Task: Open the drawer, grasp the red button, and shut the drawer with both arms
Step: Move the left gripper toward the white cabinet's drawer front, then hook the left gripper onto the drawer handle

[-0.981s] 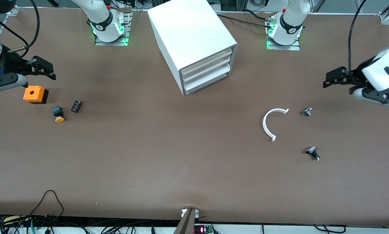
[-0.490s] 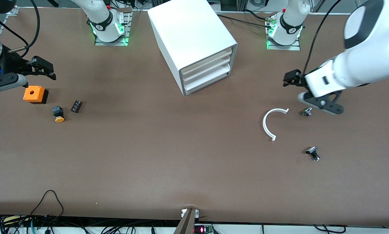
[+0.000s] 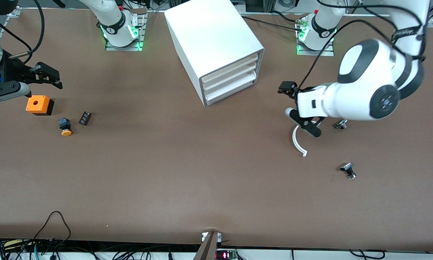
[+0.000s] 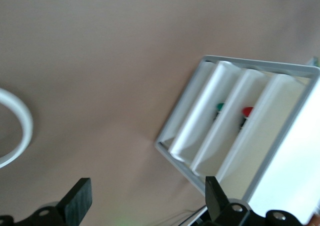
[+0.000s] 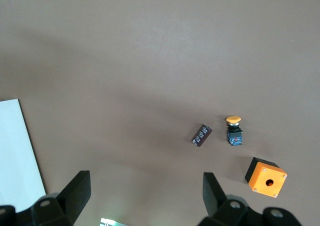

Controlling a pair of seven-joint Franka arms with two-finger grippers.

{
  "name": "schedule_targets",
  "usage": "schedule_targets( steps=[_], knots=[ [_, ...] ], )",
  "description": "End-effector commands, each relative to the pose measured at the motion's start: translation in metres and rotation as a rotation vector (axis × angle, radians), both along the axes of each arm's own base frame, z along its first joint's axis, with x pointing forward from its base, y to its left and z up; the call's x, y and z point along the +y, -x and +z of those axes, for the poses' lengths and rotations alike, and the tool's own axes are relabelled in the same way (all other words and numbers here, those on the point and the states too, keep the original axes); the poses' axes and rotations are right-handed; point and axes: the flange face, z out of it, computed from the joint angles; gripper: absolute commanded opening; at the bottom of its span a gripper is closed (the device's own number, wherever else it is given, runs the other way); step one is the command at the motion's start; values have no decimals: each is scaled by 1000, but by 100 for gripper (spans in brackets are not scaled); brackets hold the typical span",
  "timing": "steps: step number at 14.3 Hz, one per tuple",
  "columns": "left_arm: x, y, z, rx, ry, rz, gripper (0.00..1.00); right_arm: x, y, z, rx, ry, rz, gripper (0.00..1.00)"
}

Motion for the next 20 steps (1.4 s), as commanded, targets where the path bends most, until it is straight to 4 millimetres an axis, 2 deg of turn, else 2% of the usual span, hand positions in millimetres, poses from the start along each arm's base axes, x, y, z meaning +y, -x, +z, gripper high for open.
schedule_targets(
  steps=[1, 2, 4, 11, 17, 20],
  knots=[
    [-32, -5, -36, 49, 145, -117, 100, 1, -2, 4, -1, 17, -4, 99],
    [-42, -3, -48, 61, 184, -146, 100, 1, -2, 4, -1, 17, -4, 99],
    [-49, -6, -73, 98, 245, -140, 100, 1, -2, 5, -2, 17, -6, 99],
    [-76, -1, -135, 172, 422, -176, 100, 2, -2, 5, -3, 10, -6, 99],
    [-111, 17, -186, 215, 456, -214, 100, 1, -3, 4, -2, 8, -8, 99],
    [-126, 29, -202, 251, 487, -229, 100, -1, -3, 4, -2, 5, -12, 99]
  ],
)
